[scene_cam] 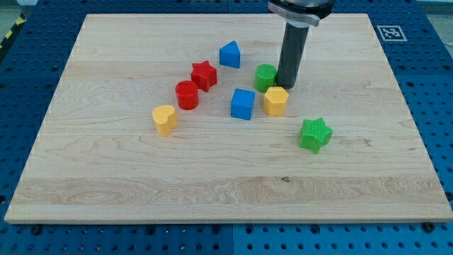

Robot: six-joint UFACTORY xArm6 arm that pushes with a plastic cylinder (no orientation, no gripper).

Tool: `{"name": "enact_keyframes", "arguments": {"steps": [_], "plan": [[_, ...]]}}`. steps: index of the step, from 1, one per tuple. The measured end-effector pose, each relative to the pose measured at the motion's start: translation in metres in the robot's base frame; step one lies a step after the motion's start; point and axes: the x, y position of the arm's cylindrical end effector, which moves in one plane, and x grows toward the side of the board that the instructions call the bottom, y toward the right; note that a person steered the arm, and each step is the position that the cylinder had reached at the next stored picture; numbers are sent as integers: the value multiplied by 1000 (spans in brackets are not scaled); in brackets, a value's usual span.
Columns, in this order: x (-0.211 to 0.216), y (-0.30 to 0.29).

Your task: Slightly push the green circle diagonal to the blue triangle

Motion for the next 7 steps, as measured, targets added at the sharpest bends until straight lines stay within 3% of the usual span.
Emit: {"name": "enact_keyframes", "arguments": {"steps": [7], "plan": [[16,-3]]}}
